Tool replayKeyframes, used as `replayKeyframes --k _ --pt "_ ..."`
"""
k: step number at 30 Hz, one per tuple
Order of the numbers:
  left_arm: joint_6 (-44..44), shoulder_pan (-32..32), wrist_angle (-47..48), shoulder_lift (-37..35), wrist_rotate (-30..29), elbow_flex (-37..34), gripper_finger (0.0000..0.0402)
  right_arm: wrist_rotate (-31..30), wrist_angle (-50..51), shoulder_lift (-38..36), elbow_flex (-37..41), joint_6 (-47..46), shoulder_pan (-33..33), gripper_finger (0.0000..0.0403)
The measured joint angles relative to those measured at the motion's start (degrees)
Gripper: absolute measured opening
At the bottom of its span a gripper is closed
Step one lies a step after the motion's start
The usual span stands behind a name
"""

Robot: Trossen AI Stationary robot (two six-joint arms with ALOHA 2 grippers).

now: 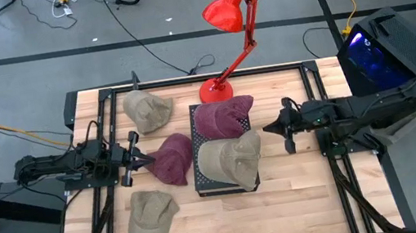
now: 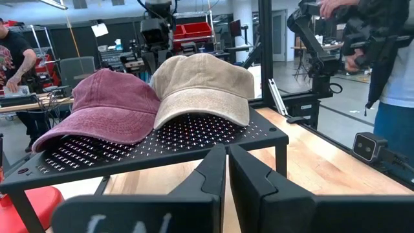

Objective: Pick & Place hat
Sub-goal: Stack the top brown cap on top of the brown cap on the shelf

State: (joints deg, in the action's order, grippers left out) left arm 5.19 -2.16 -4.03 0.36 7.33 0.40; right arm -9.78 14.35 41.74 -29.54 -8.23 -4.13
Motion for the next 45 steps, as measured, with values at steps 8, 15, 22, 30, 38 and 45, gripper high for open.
replayKeyframes --k 8,15,22,30,38,45 --pt "0.0 0.0 0.0 0.0 0.0 0.0 0.0025 9.1 -14.0 -5.4 11.1 6.3 0.0 0.0000" --pt "0.0 0.0 0.0 0.0 0.0 0.0 0.0025 10.8 -23.8 -9.5 19.6 7.2 0.0 0.0000" --pt "0.0 0.0 0.0 0.0 0.0 0.0 0.0025 10.3 -29.9 -14.2 26.1 8.2 0.0 0.0000" --pt "0.0 0.0 0.0 0.0 0.0 0.0 0.0025 13.3 -32.7 -18.0 28.7 8.7 1.3 0.0000" --pt "0.0 0.0 0.0 0.0 0.0 0.0 0.0025 13.9 -24.7 -23.4 28.7 9.0 3.7 0.0000" --pt "0.0 0.0 0.0 0.0 0.0 0.0 0.0025 13.8 -19.2 -28.8 28.7 10.4 3.7 0.0000"
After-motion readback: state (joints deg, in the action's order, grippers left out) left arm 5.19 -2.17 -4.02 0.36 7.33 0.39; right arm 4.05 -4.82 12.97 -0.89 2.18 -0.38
